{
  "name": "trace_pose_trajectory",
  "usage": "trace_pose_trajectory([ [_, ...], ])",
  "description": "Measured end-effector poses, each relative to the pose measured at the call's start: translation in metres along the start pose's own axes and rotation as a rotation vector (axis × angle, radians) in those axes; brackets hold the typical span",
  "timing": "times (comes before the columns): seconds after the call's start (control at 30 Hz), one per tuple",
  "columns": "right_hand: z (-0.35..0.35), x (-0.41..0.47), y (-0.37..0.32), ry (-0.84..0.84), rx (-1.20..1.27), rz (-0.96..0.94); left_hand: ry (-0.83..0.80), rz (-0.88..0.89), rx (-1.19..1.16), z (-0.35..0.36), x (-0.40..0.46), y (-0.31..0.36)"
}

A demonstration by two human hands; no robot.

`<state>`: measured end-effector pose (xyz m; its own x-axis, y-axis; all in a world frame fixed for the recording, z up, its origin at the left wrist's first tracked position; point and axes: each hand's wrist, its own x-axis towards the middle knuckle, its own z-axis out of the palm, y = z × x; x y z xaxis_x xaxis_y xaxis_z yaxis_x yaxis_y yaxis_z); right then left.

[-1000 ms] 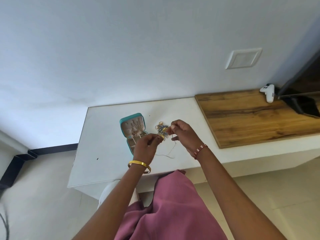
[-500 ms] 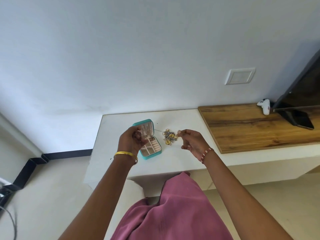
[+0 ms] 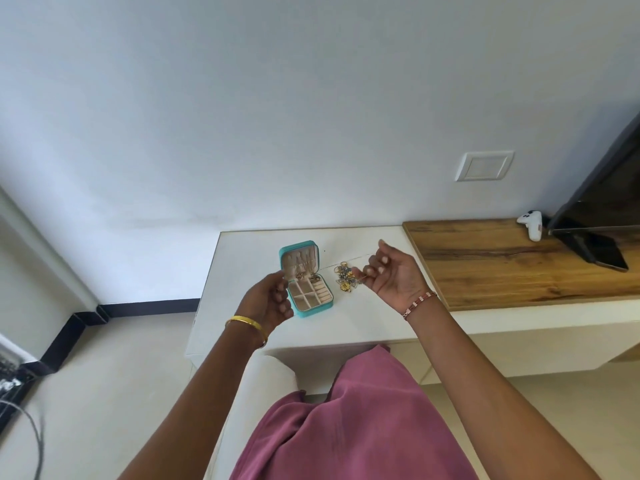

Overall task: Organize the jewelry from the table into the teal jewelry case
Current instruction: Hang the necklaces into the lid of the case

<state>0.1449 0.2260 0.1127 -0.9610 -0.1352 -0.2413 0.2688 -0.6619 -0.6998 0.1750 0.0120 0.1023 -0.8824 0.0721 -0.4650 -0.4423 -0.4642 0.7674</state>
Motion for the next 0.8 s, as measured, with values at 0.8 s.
trace_pose_trajectory([
  [0.8, 0.062, -0.026, -0.001, -0.149, -0.321, 0.014, -0.064, 0.22, 0.465, 0.026, -0.007, -0.014],
])
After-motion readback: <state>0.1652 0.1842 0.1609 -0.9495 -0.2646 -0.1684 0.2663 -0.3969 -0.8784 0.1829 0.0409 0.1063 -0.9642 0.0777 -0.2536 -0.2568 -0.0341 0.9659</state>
